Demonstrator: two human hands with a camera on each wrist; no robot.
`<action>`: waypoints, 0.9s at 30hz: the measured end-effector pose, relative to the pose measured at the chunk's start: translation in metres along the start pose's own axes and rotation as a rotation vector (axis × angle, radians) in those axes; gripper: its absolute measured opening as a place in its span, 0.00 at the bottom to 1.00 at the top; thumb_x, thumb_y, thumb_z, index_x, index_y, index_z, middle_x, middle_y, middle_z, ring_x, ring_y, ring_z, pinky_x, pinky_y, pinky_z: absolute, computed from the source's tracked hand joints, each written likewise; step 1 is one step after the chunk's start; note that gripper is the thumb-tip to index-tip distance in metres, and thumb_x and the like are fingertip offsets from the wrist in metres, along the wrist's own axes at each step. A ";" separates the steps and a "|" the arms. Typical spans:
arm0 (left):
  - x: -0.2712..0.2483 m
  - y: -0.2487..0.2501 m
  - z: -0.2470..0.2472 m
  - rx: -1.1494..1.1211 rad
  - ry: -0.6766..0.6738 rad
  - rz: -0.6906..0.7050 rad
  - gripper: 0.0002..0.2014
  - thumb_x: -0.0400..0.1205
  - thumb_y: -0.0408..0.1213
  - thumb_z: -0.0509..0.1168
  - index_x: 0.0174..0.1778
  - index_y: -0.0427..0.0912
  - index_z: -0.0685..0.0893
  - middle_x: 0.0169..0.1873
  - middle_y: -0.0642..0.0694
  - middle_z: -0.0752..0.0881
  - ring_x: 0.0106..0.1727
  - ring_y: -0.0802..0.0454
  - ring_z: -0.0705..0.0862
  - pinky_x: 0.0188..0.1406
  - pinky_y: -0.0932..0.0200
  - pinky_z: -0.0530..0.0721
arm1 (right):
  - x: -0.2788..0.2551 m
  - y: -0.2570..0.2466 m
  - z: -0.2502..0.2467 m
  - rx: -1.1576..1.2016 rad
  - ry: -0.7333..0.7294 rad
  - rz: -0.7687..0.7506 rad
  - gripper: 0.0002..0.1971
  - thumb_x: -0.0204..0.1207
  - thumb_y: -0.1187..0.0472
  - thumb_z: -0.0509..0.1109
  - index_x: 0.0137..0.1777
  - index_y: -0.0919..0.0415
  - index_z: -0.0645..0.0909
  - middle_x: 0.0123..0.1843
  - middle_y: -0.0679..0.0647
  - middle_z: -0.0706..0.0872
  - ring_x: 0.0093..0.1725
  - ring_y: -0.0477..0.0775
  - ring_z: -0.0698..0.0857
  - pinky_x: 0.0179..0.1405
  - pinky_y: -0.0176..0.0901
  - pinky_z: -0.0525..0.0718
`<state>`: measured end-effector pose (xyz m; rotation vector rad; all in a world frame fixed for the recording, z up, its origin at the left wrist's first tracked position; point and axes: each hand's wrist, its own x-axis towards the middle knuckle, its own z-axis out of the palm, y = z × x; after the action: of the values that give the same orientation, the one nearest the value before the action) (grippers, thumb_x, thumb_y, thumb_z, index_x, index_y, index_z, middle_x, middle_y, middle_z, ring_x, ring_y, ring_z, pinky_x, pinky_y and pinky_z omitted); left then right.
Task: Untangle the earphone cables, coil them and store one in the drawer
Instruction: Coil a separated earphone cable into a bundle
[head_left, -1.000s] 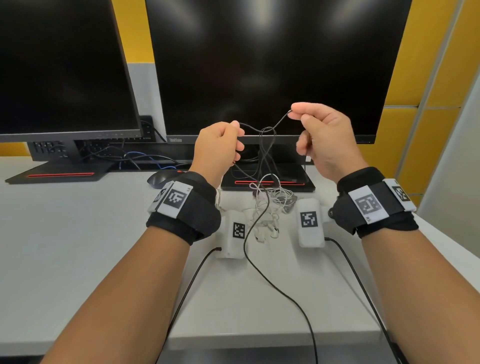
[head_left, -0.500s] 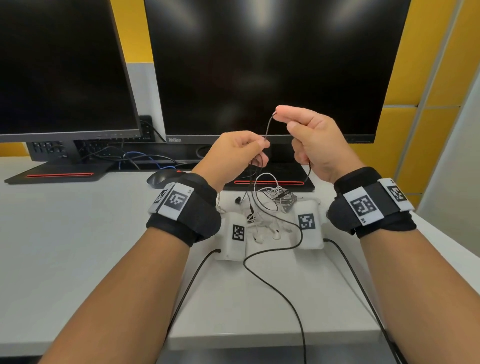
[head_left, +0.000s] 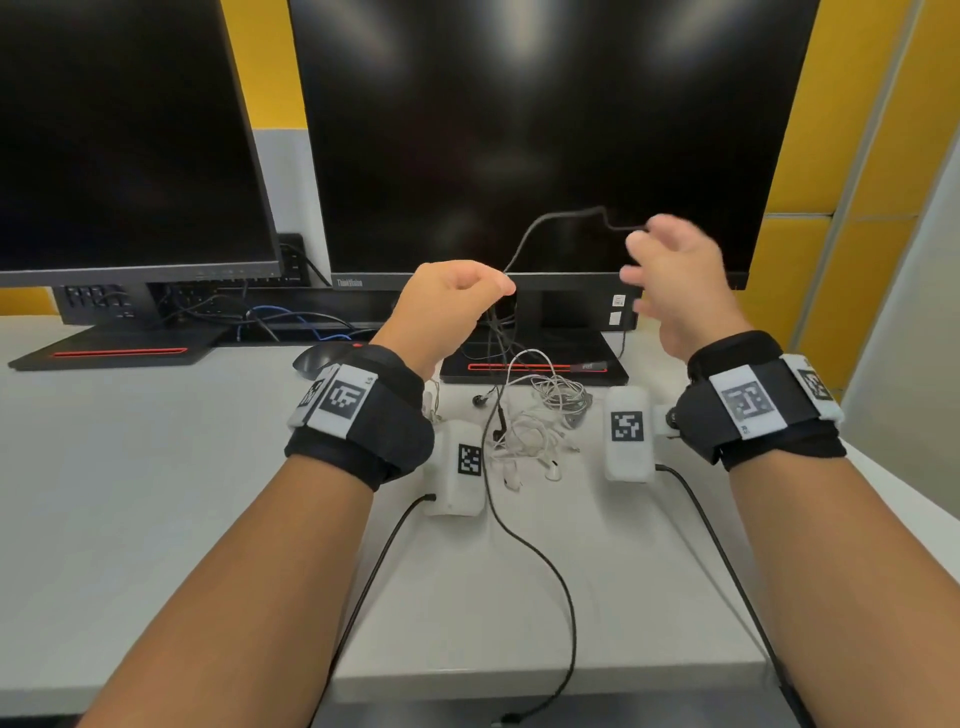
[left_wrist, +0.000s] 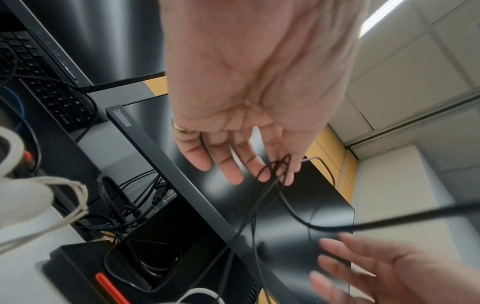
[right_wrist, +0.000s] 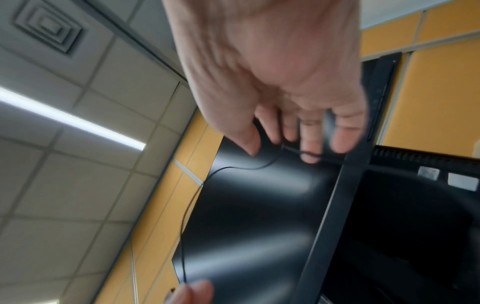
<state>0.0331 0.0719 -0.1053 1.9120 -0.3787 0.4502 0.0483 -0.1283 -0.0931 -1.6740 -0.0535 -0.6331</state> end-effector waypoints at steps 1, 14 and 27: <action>-0.001 -0.001 0.000 0.004 0.009 0.011 0.07 0.84 0.42 0.65 0.50 0.48 0.89 0.42 0.61 0.86 0.47 0.68 0.82 0.42 0.73 0.75 | -0.001 0.002 0.002 -0.090 -0.062 -0.009 0.16 0.84 0.63 0.63 0.70 0.65 0.78 0.68 0.68 0.81 0.63 0.64 0.83 0.53 0.51 0.86; -0.003 0.001 0.003 0.033 -0.050 0.067 0.07 0.83 0.41 0.67 0.41 0.51 0.88 0.37 0.50 0.87 0.38 0.61 0.82 0.44 0.64 0.81 | -0.021 -0.009 0.019 -0.257 -0.575 -0.159 0.12 0.85 0.58 0.61 0.47 0.56 0.86 0.27 0.46 0.82 0.36 0.46 0.83 0.65 0.46 0.77; -0.007 0.011 0.001 0.044 -0.252 -0.063 0.13 0.84 0.32 0.59 0.36 0.43 0.85 0.34 0.50 0.87 0.36 0.63 0.81 0.29 0.81 0.75 | -0.008 -0.009 0.008 0.183 -0.058 -0.203 0.13 0.87 0.58 0.56 0.46 0.48 0.80 0.64 0.43 0.83 0.68 0.41 0.79 0.66 0.44 0.77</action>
<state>0.0221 0.0674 -0.1003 2.0236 -0.4742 0.1765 0.0411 -0.1168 -0.0884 -1.5200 -0.3177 -0.7103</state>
